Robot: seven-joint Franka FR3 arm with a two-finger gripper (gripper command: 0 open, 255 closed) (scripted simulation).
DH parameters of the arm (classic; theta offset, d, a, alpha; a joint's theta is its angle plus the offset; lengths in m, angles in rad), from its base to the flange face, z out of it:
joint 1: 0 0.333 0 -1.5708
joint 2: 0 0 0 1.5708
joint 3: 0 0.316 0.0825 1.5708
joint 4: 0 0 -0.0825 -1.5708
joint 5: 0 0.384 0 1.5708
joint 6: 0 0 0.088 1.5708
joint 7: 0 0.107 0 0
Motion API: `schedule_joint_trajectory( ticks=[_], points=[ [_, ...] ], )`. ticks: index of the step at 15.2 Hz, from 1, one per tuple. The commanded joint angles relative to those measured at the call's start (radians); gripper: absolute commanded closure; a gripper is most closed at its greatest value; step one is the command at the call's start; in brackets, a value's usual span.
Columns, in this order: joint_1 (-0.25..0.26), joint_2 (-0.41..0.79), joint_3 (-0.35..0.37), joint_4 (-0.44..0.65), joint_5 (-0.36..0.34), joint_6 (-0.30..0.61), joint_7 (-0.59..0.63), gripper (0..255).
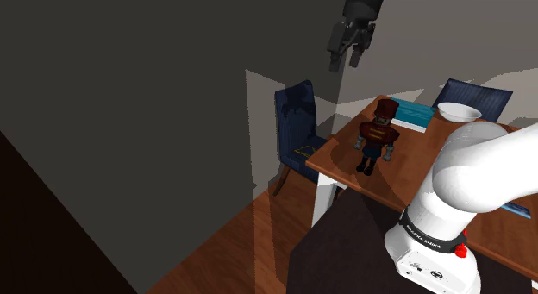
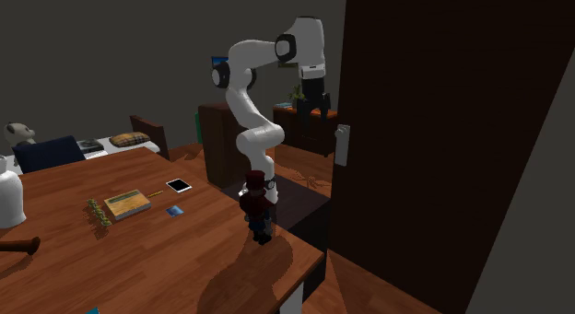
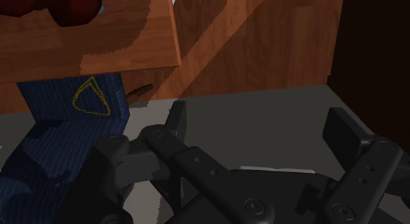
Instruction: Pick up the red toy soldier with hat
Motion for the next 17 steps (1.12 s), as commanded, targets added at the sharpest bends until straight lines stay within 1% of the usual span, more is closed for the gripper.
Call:
schedule_joint_trajectory(
  ticks=[1, 9, 13, 17],
  points=[
    [0.000, 0.000, 0.000, 0.000, 0.000, 0.000, 0.000, 0],
    [-0.048, -0.128, -0.175, -0.173, -0.133, 0.046, -0.223, 0],
    [-0.080, -0.159, -0.277, -0.229, -0.214, 0.078, -0.340, 0],
    [-0.113, -0.160, -0.388, -0.262, -0.299, 0.119, -0.460, 0]
  ],
)
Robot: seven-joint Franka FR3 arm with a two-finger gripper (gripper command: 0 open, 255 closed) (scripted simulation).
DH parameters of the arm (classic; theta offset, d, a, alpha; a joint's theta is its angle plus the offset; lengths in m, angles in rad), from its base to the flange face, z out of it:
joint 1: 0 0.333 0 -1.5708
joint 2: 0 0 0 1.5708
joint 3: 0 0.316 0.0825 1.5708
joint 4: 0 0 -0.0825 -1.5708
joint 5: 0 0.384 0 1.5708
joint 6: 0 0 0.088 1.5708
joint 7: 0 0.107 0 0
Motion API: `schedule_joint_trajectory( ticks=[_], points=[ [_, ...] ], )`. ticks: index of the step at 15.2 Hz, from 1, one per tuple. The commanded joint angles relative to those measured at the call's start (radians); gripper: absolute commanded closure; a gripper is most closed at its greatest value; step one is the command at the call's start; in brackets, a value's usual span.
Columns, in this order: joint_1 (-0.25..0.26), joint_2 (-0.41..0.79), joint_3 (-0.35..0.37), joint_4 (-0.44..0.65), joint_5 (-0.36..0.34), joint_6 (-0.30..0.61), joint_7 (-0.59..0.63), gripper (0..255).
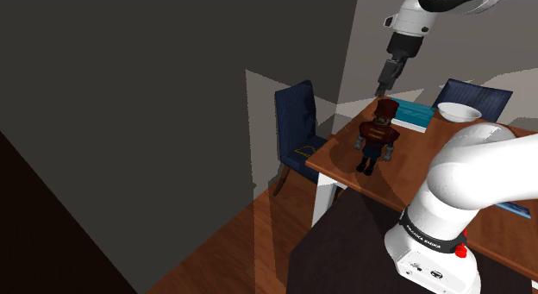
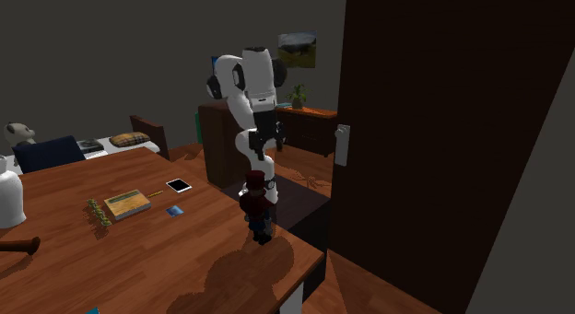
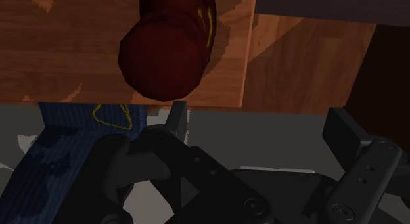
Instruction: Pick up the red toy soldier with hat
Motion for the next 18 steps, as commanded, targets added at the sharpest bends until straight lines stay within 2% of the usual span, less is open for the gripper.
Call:
schedule_joint_trajectory(
  ticks=[1, 5, 14, 15, 18],
  points=[
    [-0.018, 0.003, -0.062, -0.015, -0.048, 0.024, -0.066, 0],
    [-0.036, 0.036, -0.180, -0.019, -0.127, 0.078, -0.182, 0],
    [-0.050, 0.048, -0.226, -0.108, -0.167, 0.179, -0.185, 0],
    [-0.050, 0.050, -0.228, -0.108, -0.168, 0.181, -0.187, 255],
    [-0.051, 0.050, -0.228, -0.106, -0.168, 0.178, -0.188, 255]
  ],
)
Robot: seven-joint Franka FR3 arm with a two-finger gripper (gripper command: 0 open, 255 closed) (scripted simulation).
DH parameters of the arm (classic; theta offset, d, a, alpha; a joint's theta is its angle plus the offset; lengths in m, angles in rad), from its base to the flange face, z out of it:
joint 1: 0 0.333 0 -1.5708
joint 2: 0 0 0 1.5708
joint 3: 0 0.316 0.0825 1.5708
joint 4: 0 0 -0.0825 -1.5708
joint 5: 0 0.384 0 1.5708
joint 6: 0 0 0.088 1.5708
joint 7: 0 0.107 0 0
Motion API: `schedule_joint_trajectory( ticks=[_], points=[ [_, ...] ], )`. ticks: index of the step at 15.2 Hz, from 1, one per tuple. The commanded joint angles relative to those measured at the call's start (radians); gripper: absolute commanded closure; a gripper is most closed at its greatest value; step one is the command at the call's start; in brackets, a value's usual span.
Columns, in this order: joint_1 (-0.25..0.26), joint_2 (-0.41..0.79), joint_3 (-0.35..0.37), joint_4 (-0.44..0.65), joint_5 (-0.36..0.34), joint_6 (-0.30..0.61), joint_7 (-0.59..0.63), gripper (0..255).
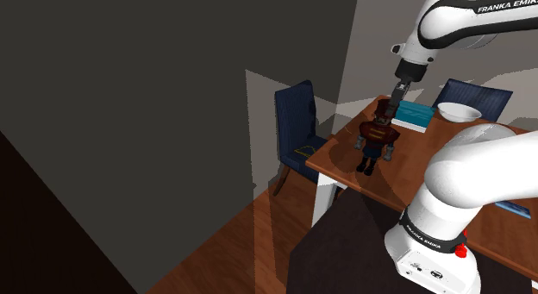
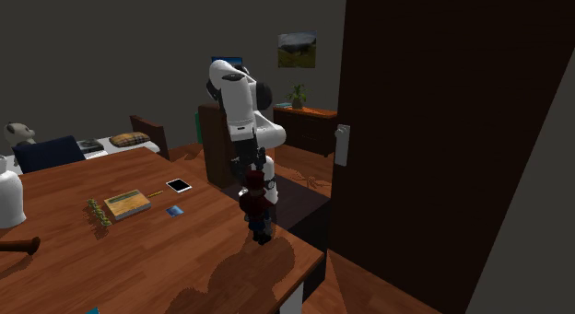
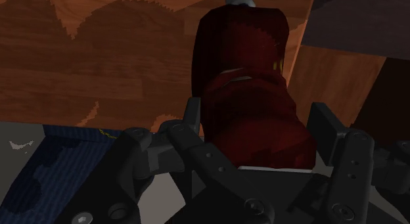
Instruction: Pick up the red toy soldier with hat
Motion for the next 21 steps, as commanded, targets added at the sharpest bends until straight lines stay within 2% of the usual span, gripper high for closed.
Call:
schedule_joint_trajectory(
  ticks=[1, 6, 21],
  points=[
    [0.000, 0.000, 0.000, -0.001, -0.001, 0.000, 0.000, 255],
    [0.000, -0.001, 0.002, -0.003, 0.000, 0.001, 0.002, 255],
    [0.031, -0.008, 0.085, 0.183, 0.074, -0.192, 0.007, 255]
  ],
)
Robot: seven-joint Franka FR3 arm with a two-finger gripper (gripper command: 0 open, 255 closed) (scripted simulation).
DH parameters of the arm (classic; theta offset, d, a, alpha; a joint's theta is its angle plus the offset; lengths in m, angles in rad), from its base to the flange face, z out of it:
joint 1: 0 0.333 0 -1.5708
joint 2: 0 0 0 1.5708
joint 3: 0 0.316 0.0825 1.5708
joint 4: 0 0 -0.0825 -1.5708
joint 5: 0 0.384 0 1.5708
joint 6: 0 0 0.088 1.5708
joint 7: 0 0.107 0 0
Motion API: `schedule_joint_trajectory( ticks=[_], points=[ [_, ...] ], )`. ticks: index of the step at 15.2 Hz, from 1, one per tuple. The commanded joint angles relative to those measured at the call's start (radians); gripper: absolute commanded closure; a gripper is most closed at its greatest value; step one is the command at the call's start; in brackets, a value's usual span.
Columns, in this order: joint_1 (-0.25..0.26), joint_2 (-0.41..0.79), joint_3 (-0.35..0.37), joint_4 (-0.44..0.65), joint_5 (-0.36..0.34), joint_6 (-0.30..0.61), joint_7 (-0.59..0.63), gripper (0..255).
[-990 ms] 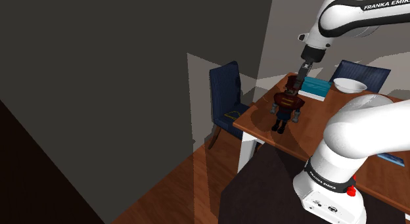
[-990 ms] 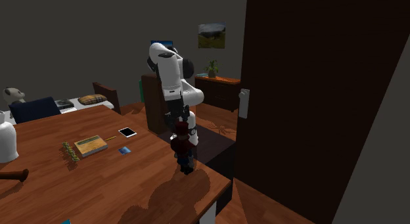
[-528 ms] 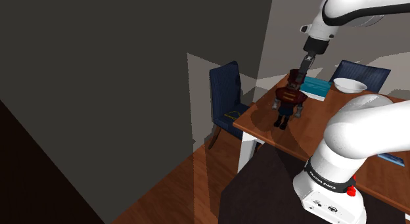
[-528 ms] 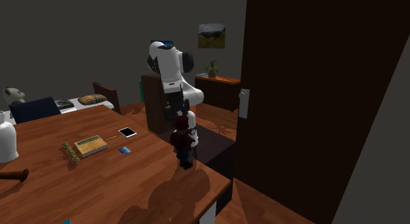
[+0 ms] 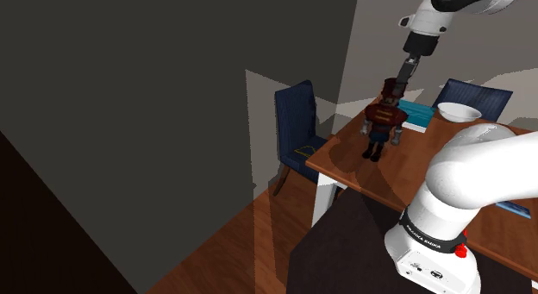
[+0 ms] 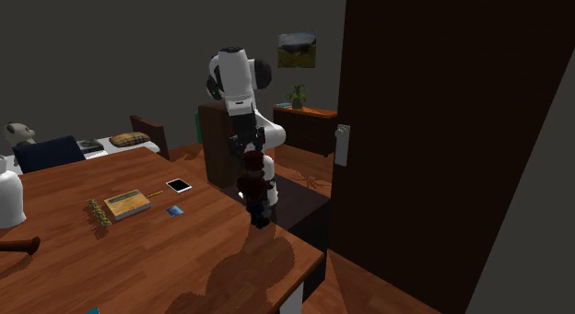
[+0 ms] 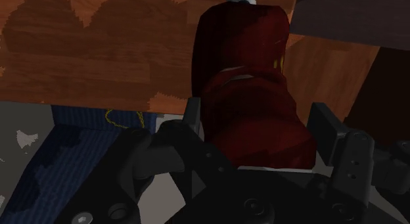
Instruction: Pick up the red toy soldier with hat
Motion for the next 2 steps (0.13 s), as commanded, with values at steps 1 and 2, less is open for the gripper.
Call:
schedule_joint_trajectory(
  ticks=[1, 2],
  points=[
    [0.002, 0.000, 0.007, 0.014, 0.006, -0.013, 0.002, 255],
    [0.003, 0.000, 0.007, 0.014, 0.006, -0.013, 0.002, 255]
  ],
)
